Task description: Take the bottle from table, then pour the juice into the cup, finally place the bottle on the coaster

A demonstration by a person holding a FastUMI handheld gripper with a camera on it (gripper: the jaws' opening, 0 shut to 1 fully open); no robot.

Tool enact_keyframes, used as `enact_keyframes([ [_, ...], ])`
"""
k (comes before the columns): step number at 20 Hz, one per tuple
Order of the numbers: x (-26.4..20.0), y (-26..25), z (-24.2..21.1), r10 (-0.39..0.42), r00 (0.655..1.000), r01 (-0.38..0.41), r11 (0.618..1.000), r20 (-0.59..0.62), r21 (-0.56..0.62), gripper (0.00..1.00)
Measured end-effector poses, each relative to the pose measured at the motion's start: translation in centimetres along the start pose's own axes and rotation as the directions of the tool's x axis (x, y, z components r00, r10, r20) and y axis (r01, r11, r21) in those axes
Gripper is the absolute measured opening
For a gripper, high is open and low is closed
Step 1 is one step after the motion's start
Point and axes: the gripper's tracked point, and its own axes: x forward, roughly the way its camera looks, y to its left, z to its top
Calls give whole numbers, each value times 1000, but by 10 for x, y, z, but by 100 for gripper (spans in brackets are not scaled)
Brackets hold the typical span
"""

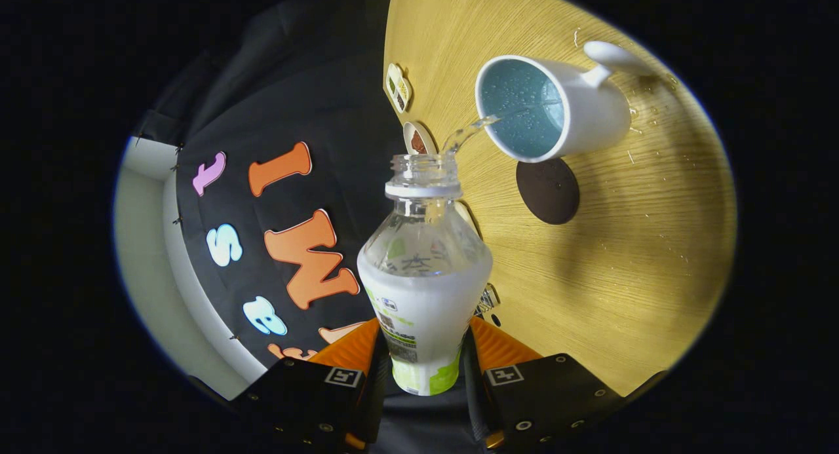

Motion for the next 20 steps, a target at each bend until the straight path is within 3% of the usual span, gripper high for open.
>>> enact_keyframes([
  [20, -4, 12, 4, 27, 999, -30, 995, 26, 98, 54],
])
